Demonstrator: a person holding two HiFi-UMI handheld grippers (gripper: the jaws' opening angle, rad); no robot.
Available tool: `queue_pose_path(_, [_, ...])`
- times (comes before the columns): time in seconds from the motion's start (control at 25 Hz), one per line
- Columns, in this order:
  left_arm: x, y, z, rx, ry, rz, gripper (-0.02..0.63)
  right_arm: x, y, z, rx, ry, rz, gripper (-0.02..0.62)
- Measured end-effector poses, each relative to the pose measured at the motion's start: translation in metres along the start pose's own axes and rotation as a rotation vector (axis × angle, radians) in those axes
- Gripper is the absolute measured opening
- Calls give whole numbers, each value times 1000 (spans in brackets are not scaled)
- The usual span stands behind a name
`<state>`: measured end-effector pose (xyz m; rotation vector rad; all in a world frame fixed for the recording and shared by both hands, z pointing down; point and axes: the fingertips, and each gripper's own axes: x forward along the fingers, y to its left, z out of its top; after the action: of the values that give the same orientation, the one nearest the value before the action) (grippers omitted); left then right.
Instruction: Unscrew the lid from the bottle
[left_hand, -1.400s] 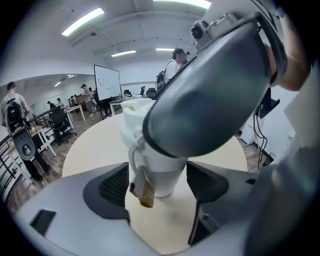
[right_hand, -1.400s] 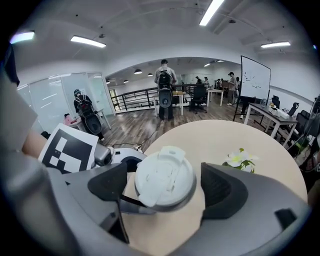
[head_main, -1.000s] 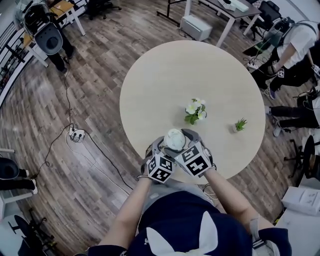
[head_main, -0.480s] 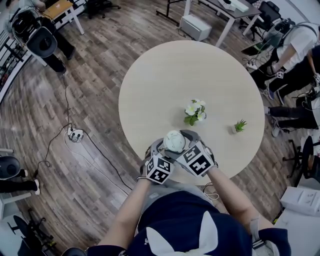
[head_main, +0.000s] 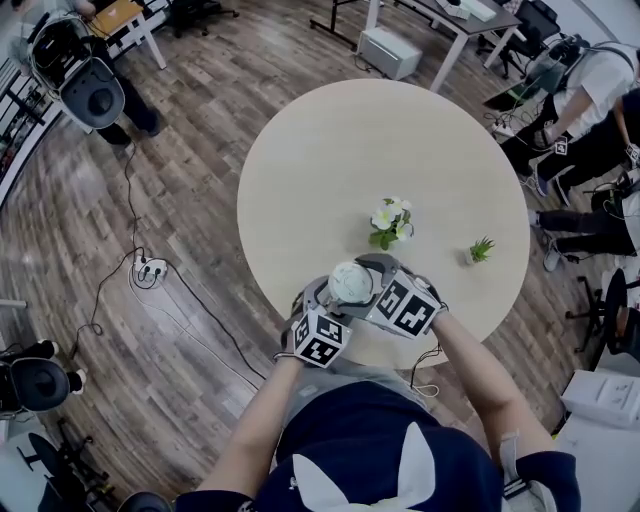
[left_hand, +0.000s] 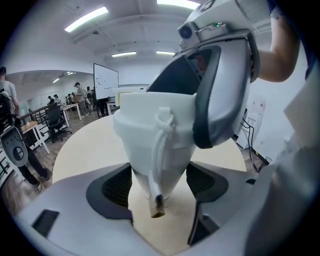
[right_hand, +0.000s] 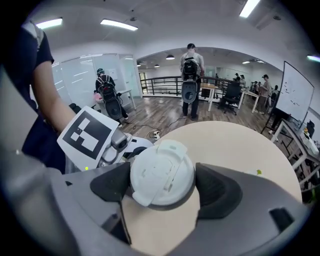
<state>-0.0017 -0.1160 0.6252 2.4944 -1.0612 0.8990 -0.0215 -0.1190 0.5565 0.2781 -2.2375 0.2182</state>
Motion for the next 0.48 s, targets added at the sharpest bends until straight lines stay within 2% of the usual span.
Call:
queue_pose_path(0.28, [1, 0, 1, -3, 2, -4, 341, -4, 1, -6, -228, 102, 216, 388])
queue_pose_path(0.48, [1, 0, 1, -8, 2, -8, 341, -5, 2, -8, -326, 181, 271, 387])
